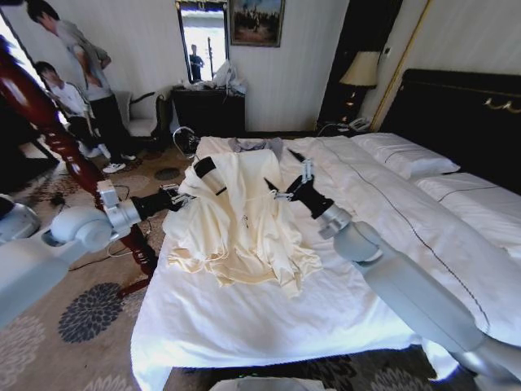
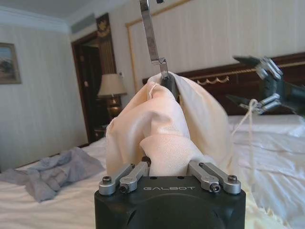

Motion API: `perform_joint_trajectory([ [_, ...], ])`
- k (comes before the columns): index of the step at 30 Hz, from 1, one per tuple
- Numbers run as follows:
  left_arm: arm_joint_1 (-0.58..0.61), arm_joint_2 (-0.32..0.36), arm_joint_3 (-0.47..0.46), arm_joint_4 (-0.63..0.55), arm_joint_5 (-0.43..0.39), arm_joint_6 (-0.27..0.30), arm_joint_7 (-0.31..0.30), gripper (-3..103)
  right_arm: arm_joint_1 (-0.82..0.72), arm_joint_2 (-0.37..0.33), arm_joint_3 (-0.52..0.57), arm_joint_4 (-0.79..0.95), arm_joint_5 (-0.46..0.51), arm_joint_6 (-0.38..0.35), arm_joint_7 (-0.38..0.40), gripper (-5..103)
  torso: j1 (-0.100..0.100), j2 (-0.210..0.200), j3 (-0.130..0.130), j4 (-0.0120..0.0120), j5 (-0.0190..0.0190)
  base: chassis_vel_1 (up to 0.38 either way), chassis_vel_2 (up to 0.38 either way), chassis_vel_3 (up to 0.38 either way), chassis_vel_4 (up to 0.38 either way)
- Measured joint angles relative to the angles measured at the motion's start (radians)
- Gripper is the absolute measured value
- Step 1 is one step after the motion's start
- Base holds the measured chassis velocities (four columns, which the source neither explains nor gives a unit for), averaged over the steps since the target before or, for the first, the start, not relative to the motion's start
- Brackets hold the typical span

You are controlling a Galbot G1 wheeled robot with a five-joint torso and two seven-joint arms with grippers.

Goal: Pick up the clothes from the bed and hang them on the clothes hanger.

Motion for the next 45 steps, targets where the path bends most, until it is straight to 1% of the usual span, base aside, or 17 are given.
perform_joint_trajectory([
  [3,0.007,0.01,-0.026,-0.014,-0.023,0.008,-0.028,19,-0.057,-0.011,0.055,0.026,0.059,-0.026,0.02,100,0.0,0.0,0.0,-0.0003,0.0005,0.0,0.0,0.0,0.0],
  [5,0.026,0.038,-0.076,-0.042,-0.049,0.036,-0.086,19,-0.159,-0.033,0.141,0.077,0.154,-0.078,0.07,100,0.0,0.0,0.0,-0.0002,0.0002,0.0,0.0,0.0,0.0],
  [11,0.041,0.072,-0.117,-0.072,-0.072,0.065,-0.146,19,-0.3,-0.044,0.28,0.141,0.252,-0.102,0.088,100,0.0,0.0,0.0,0.0,0.0003,0.0,0.0,0.0,0.0],
  [14,0.039,0.063,-0.119,-0.078,-0.086,0.079,-0.181,19,-0.343,-0.049,0.302,0.175,0.244,-0.092,0.067,100,0.0,0.0,0.0,-0.0001,0.0003,0.0,0.0,0.0,0.0],
  [16,0.033,0.045,-0.119,-0.08,-0.09,0.093,-0.218,19,-0.412,-0.051,0.318,0.221,0.148,-0.087,0.03,100,0.0,0.0,0.0,0.0002,-0.0004,0.0,0.0,0.0,0.0],
  [19,0.033,0.043,-0.124,-0.084,-0.095,0.096,-0.234,19,-0.476,-0.04,0.339,0.229,0.032,-0.068,0.002,100,0.0,0.0,0.0,0.0001,-0.0005,0.0,0.0,0.0,0.0],
  [23,0.046,0.069,-0.171,-0.109,-0.131,0.105,-0.261,19,-0.541,-0.007,0.39,0.225,0.05,-0.065,0.019,100,0.0,0.0,0.0,0.0,0.0004,0.0,0.0,0.0,0.0],
  [26,0.05,0.113,-0.216,-0.142,-0.178,0.14,-0.316,19,-0.572,0.021,0.457,0.213,0.088,-0.068,0.044,100,0.0,0.0,0.0,0.0001,0.0001,0.0,0.0,0.0,0.0],
  [27,0.052,0.134,-0.244,-0.16,-0.227,0.17,-0.35,19,-0.589,0.032,0.489,0.208,0.099,-0.068,0.053,100,0.0,0.0,0.0,0.0003,0.0001,0.0,0.0,0.0,0.0],
  [28,0.052,0.134,-0.244,-0.16,-0.227,0.17,-0.35,19,-0.589,0.032,0.489,0.208,0.099,-0.068,0.053,100,0.0,0.0,0.0,0.0003,0.0001,0.0,0.0,0.0,0.0],
  [29,0.053,0.158,-0.28,-0.184,-0.313,0.211,-0.407,19,-0.617,0.044,0.536,0.204,0.114,-0.067,0.062,100,0.0,0.0,0.0,0.0004,0.0003,0.0,0.0,0.0,0.0],
  [31,0.053,0.177,-0.315,-0.203,-0.378,0.253,-0.463,19,-0.648,0.056,0.586,0.203,0.131,-0.062,0.069,100,0.0,0.0,0.0,0.0002,0.0002,0.0,0.0,0.0,0.0],
  [32,0.052,0.189,-0.334,-0.209,-0.407,0.276,-0.497,19,-0.672,0.063,0.623,0.203,0.144,-0.06,0.074,100,0.0,0.0,0.0,0.0,0.0005,0.0,0.0,0.0,0.0],
  [33,0.052,0.189,-0.334,-0.209,-0.407,0.276,-0.497,19,-0.672,0.063,0.623,0.203,0.144,-0.06,0.074,100,0.0,0.0,0.0,0.0,0.0005,0.0,0.0,0.0,0.0],
  [36,0.049,0.221,-0.381,-0.218,-0.469,0.34,-0.59,19,-0.732,0.084,0.717,0.2,0.176,-0.046,0.091,100,0.0,0.0,0.0,0.0,0.0001,0.0,0.0,0.0,0.0],
  [42,0.041,0.247,-0.426,-0.214,-0.536,0.413,-0.663,19,-0.784,0.113,0.779,0.2,0.189,-0.033,0.109,100,0.0,0.0,0.0,0.0,-0.0001,0.0,0.0,0.0,0.0],
  [45,0.028,0.294,-0.483,-0.199,-0.601,0.479,-0.696,19,-0.83,0.145,0.828,0.214,0.19,-0.026,0.116,100,0.0,0.0,0.0,0.0,0.0,0.0,0.0,0.0,0.0],
])
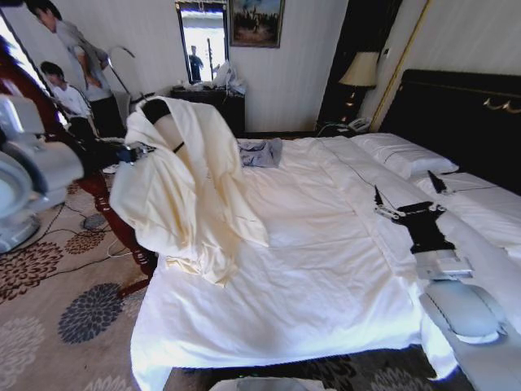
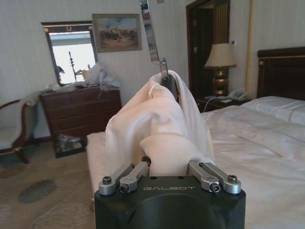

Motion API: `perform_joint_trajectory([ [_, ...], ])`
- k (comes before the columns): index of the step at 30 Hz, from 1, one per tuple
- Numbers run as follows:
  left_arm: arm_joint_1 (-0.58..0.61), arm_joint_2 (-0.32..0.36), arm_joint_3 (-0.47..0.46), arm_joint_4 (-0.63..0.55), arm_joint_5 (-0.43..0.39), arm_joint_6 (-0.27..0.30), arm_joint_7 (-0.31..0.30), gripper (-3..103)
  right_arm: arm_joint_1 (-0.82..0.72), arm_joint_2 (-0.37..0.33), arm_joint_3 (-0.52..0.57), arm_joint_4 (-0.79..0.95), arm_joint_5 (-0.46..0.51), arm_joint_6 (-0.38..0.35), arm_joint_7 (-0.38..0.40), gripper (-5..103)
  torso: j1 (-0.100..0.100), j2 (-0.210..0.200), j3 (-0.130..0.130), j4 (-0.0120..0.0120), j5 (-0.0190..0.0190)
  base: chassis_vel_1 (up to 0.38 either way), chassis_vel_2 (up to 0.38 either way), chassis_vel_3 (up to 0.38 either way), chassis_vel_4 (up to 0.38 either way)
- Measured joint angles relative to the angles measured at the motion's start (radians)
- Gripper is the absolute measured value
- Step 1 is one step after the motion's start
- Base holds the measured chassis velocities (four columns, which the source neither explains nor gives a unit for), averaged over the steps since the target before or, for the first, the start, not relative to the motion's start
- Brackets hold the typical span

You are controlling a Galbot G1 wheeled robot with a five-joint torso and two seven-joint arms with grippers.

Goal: Pick up the clothes from the bed and hang them on the clothes hanger.

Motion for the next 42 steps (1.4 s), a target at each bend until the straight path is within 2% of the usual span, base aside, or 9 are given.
perform_joint_trajectory([
  [7,-0.01,0.078,-0.12,0.014,-0.101,0.067,-0.025,19,-0.006,0.022,0.018,-0.012,0.007,0.0,0.009,100,0.0,0.0,0.0,0.0001,0.0002,0.0,0.0,0.0,0.0],
  [10,-0.019,0.118,-0.19,0.022,-0.183,0.118,-0.065,19,-0.009,0.034,0.022,-0.032,0.009,0.006,0.012,100,0.0,0.0,0.0,0.0002,0.0004,0.0,0.0,0.0,0.0],
  [17,-0.039,0.134,-0.264,0.054,-0.269,0.187,-0.125,19,-0.042,0.064,0.063,-0.047,0.013,0.016,0.019,100,0.0,0.0,0.0,-0.0002,0.0,0.0,0.0,0.0,0.0],
  [22,-0.054,0.129,-0.316,0.064,-0.359,0.192,-0.216,19,-0.04,0.078,0.054,-0.058,0.012,0.02,0.022,100,0.0,0.0,0.0,0.0,0.0,0.0,0.0,0.0,0.0],
  [24,-0.058,0.132,-0.339,0.063,-0.427,0.192,-0.29,19,-0.032,0.079,0.046,-0.061,0.01,0.02,0.025,100,0.0,0.0,0.0,0.0001,0.0001,0.0,0.0,0.0,0.0],
  [27,-0.061,0.125,-0.347,0.055,-0.462,0.192,-0.338,19,-0.027,0.077,0.044,-0.063,0.01,0.02,0.027,100,0.0,0.0,0.0,0.0002,0.0003,0.0,0.0,0.0,0.0],
  [32,-0.066,0.104,-0.326,0.07,-0.449,0.191,-0.378,19,-0.025,0.072,0.046,-0.067,0.012,0.019,0.028,100,0.0,0.0,0.0,0.0,0.0,0.0,0.0,0.0,0.0],
  [35,-0.066,0.087,-0.293,0.11,-0.364,0.189,-0.347,19,-0.018,0.072,0.044,-0.073,0.012,0.018,0.028,100,0.0,0.0,0.0,0.0001,-0.0001,0.0,0.0,0.0,0.0],
  [42,-0.051,0.034,-0.302,0.095,-0.319,0.188,-0.346,19,-0.006,0.075,0.033,-0.08,0.012,0.013,0.031,100,0.0,0.0,0.0,-0.0001,0.0,0.0,0.0,0.0,0.0],
])
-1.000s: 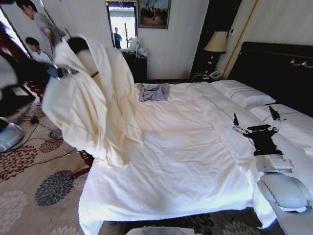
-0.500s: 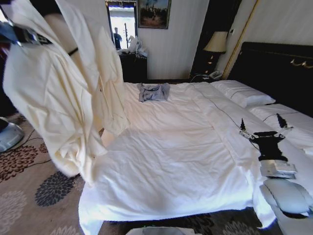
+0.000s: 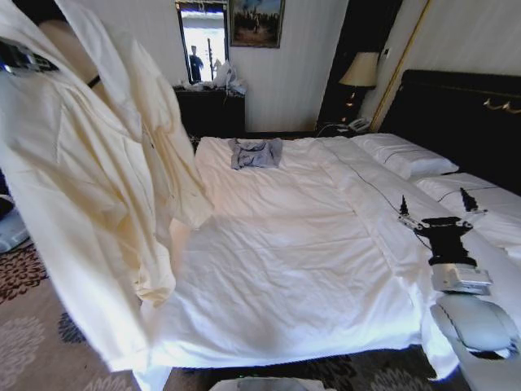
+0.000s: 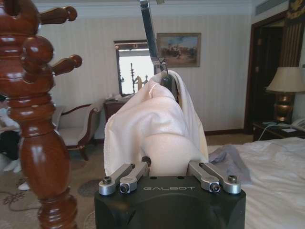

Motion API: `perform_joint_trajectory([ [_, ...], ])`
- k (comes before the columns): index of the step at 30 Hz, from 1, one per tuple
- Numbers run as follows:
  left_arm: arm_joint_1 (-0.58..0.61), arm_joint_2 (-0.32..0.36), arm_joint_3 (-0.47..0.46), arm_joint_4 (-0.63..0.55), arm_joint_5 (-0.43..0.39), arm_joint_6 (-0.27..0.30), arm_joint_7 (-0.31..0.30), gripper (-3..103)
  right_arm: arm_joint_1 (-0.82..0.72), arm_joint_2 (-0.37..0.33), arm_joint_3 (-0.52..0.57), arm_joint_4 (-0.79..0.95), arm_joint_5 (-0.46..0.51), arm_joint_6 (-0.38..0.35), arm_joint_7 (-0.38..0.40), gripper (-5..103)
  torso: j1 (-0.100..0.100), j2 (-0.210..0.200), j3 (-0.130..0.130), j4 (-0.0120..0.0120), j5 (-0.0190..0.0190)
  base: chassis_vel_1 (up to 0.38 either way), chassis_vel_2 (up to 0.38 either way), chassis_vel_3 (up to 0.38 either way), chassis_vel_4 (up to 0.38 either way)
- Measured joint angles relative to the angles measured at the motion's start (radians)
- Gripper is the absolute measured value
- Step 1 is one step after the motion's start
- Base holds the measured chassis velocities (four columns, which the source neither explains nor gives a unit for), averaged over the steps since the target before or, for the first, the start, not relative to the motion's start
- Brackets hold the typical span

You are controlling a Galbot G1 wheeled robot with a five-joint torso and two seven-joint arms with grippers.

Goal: Pick up the clothes from the bed and hang them on the clothes hanger.

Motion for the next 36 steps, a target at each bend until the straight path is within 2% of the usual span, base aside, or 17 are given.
perform_joint_trajectory([
  [4,0.032,-0.045,-0.063,0.004,-0.018,-0.001,-0.069,19,0.007,-0.01,0.0,-0.002,0.004,-0.011,0.005,100,0.0,0.0,0.0,0.0001,0.0002,0.0,0.0,0.0,0.0],
  [7,0.044,-0.06,-0.083,0.016,-0.027,-0.001,-0.095,19,0.011,-0.016,0.002,-0.002,0.009,-0.016,0.008,100,0.0,0.0,0.0,0.0001,0.0,0.0,0.0,0.0,0.0],
  [11,0.092,-0.11,-0.163,0.021,-0.06,-0.002,-0.162,19,0.015,-0.023,0.002,-0.005,0.014,-0.024,0.012,100,0.0,0.0,0.0,0.0001,0.0001,0.0,0.0,0.0,0.0],
  [18,0.12,-0.172,-0.218,0.016,-0.097,-0.003,-0.214,19,0.016,-0.023,-0.001,-0.008,0.015,-0.032,0.015,100,0.0,0.0,0.0,0.0001,0.0002,0.0,0.0,0.0,0.0],
  [21,0.144,-0.192,-0.236,0.022,-0.082,-0.003,-0.215,19,0.017,-0.023,-0.001,-0.01,0.015,-0.034,0.016,100,0.0,0.0,0.0,0.0001,0.0003,0.0,0.0,0.0,0.0],
  [23,0.191,-0.222,-0.263,0.033,-0.023,-0.003,-0.209,19,0.02,-0.026,-0.001,-0.015,0.016,-0.037,0.018,100,0.0,0.0,0.0,0.0001,0.0,0.0,0.0,0.0,0.0],
  [25,0.223,-0.233,-0.294,0.038,-0.004,-0.003,-0.206,19,0.022,-0.027,-0.001,-0.015,0.016,-0.039,0.018,100,0.0,0.0,0.0,-0.0001,-0.0003,0.0,0.0,0.0,0.0],
  [26,0.249,-0.239,-0.325,0.041,0.005,-0.003,-0.202,19,0.022,-0.028,-0.001,-0.015,0.017,-0.041,0.019,100,0.0,0.0,0.0,-0.0003,-0.0004,0.0,0.0,0.0,0.0],
  [28,0.383,-0.261,-0.453,0.045,0.055,-0.004,-0.162,19,0.022,-0.029,-0.001,-0.016,0.017,-0.045,0.02,100,0.0,0.0,0.0,0.0004,0.0005,0.0,0.0,0.0,0.0],
  [30,0.463,-0.277,-0.518,0.044,0.087,-0.004,-0.126,19,0.022,-0.029,-0.002,-0.017,0.017,-0.047,0.02,100,0.0,0.0,0.0,0.0003,-0.0006,0.0,0.0,0.0,0.0],
  [33,0.491,-0.281,-0.545,0.046,0.1,-0.004,-0.103,19,0.021,-0.029,-0.006,-0.018,0.016,-0.048,0.02,100,0.0,0.0,0.0,0.0002,-0.0002,0.0,0.0,0.0,0.0],
  [36,0.477,-0.272,-0.535,0.06,0.09,-0.004,-0.098,19,0.021,-0.029,-0.008,-0.018,0.015,-0.049,0.02,100,0.0,0.0,0.0,0.0003,0.0002,0.0,0.0,0.0,0.0],
])
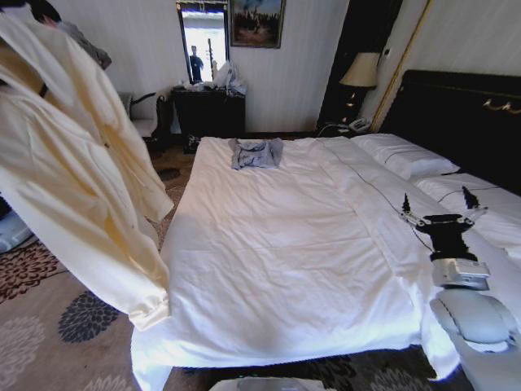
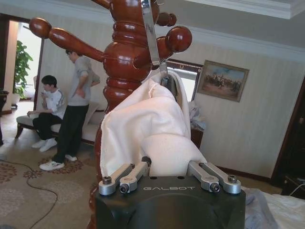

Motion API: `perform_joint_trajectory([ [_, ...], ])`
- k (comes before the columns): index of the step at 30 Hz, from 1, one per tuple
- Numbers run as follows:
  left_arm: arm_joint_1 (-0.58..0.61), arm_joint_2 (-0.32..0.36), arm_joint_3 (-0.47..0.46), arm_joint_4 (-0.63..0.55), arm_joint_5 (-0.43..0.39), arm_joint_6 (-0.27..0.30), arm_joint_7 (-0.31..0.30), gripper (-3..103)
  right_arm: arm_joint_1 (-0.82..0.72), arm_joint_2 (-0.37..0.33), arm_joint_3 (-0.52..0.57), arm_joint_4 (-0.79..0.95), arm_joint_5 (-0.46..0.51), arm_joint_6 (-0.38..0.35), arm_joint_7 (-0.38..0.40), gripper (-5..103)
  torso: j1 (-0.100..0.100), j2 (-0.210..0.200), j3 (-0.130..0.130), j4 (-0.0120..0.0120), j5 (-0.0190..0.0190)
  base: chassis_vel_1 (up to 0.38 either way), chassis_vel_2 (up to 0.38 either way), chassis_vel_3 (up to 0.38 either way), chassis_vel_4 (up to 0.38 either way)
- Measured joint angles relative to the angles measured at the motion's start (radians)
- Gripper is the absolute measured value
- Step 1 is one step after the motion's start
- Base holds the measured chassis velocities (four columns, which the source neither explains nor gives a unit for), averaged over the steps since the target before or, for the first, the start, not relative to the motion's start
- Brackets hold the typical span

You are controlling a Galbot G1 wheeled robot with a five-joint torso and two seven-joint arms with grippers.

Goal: Pick up the clothes from the bed and hang them on the clothes hanger.

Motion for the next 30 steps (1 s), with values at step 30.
perform_joint_trajectory([
  [30,-0.059,0.182,0.149,0.164,-0.074,0.001,0.123,19,0.005,0.028,0.001,0.029,0.005,-0.005,0.007,100,0.0,0.0,0.0,-0.0003,-0.0002,0.0,0.0,0.0,0.0],
])
